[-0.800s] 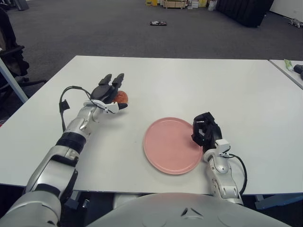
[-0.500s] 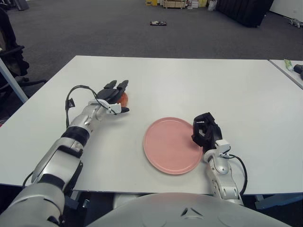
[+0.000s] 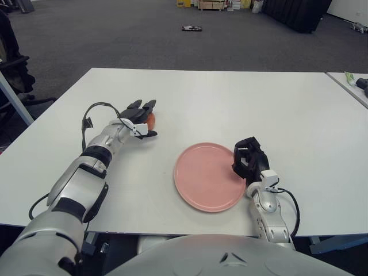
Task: Put the apple into the plate.
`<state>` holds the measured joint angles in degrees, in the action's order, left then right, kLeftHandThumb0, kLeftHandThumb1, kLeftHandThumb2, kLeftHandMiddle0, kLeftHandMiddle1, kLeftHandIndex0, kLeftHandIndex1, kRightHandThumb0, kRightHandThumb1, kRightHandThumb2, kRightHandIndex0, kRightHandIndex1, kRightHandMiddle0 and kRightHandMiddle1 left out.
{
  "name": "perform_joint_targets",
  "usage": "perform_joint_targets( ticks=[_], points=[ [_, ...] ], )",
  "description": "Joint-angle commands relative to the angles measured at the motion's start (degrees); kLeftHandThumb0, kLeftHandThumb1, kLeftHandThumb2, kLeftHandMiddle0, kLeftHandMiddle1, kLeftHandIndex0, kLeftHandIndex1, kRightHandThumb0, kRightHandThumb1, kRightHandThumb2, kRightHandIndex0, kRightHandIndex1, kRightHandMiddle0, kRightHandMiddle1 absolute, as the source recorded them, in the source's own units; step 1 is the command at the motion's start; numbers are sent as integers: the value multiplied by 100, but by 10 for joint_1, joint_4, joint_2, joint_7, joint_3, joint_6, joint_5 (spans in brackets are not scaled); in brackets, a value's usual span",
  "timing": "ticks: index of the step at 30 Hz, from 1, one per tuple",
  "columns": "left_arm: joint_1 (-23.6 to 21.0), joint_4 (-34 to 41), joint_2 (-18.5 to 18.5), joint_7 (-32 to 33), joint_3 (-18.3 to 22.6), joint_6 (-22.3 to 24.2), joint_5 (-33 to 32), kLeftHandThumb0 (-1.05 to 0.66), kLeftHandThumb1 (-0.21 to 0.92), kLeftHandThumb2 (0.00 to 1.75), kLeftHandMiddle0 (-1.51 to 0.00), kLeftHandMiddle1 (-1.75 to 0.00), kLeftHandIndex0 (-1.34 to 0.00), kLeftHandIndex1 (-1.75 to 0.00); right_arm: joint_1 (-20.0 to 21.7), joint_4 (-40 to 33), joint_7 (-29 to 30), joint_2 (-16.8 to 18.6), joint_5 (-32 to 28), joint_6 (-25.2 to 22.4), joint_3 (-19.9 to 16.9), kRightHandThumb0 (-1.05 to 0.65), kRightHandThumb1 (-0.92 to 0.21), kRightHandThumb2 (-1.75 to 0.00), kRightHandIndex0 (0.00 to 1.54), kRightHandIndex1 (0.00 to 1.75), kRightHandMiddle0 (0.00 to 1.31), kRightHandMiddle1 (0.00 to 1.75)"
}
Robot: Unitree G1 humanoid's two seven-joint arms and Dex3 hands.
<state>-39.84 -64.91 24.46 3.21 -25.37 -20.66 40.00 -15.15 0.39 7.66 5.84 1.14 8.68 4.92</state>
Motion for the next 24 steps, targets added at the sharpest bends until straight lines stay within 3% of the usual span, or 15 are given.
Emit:
perform_joint_targets(
  ticks=[1,5,11,16,17,19,22,24],
  points=[
    [-1,-19,-9,-25,-11,6,-2,-104,76,56,0,0,0,0,-4,-2,0,10,-2,-13,2,-39,-67,-88,47,172,35,175],
    [-7,-34,-17,-30,-15,15,-6,-101,76,57,0,0,0,0,-5,-3,3,10,1,-14,2,-39,-66,-88,47,172,35,175],
    [-13,-80,-31,-1,-26,43,0,-96,73,64,-4,-10,0,-45,-8,-4,7,11,0,-5,-2,-39,-65,-90,49,169,36,175],
    [-7,-100,-38,44,-35,60,4,-88,66,70,0,-68,0,-85,-10,-8,10,14,-2,0,-3,-39,-64,-91,51,169,37,175],
    [-6,-102,-39,54,-36,64,4,-82,60,77,0,-81,0,-97,-11,-10,11,15,-3,0,-3,-39,-64,-92,51,169,37,175],
    [-2,-104,-43,77,-38,71,4,-65,39,102,0,-121,-2,-137,-12,-12,13,15,-2,0,-3,-39,-64,-92,52,169,37,175],
    [8,-108,-46,112,-40,76,3,-50,26,120,-2,-153,-11,-162,-15,-17,15,9,3,-2,-4,-39,-63,-92,52,169,37,175],
    [11,-110,-48,125,-41,78,1,-47,36,117,-5,-163,-29,-168,-16,-15,17,4,8,-1,-6,-39,-63,-92,52,169,37,175]
  ],
)
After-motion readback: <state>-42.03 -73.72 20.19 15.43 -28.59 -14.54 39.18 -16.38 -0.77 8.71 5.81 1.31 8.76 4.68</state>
